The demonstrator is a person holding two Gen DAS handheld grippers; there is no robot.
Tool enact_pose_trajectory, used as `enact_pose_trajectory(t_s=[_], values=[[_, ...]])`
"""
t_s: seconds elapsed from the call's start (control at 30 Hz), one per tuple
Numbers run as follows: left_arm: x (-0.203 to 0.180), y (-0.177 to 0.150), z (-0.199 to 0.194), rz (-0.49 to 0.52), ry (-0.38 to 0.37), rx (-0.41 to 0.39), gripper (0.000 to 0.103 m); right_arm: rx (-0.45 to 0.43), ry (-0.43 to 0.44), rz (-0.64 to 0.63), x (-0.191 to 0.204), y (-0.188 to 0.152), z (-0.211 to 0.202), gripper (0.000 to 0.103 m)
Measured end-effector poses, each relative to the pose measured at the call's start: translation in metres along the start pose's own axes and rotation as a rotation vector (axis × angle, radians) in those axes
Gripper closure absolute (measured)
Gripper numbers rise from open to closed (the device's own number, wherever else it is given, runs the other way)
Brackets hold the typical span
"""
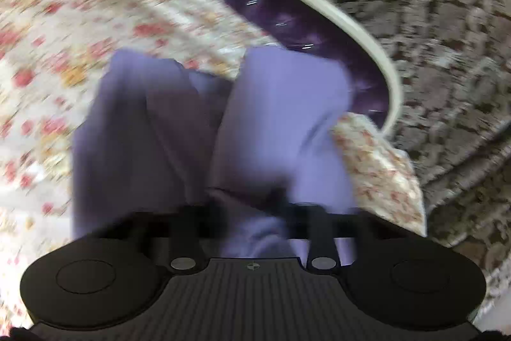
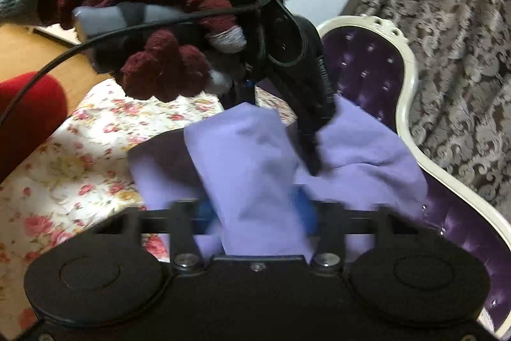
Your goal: Fold small clothes
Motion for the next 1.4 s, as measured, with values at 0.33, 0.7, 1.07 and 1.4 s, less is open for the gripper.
enact_pose_trajectory(t_s=[0.33,0.7,1.07,1.4], values=[[-0.021,0.016,-0.057,0.2,0.043,-0.152,0.09,-0.109,0.015,0.103,-0.017,0.045,0.003,0.08],[0.094,-0.004,-0.027,-0.063,0.11,-0.124,0.082,0.062,0.183,-0.046,0.051,0.027,0.072,0.075],[0.076,-0.008,-0.023,0.037,0.266,-0.177,0.069,0.038,0.208,0.034,0.038,0.03,0.06,0.054],[0.054,-0.017,-0.019,0.189,0.421,-0.206,0.066,-0.103,0.21,0.376,-0.056,0.019,0.004,0.034]])
Point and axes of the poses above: each gripper's, at about its wrist camera, not at the fingertips, and z roughly the way its jaws point, x to its left, y to its top, the point moved 1 cm from there along z, roughly the way its jaws point, and after that the axes turned 9 degrees about -z, right-handed, at the moved point
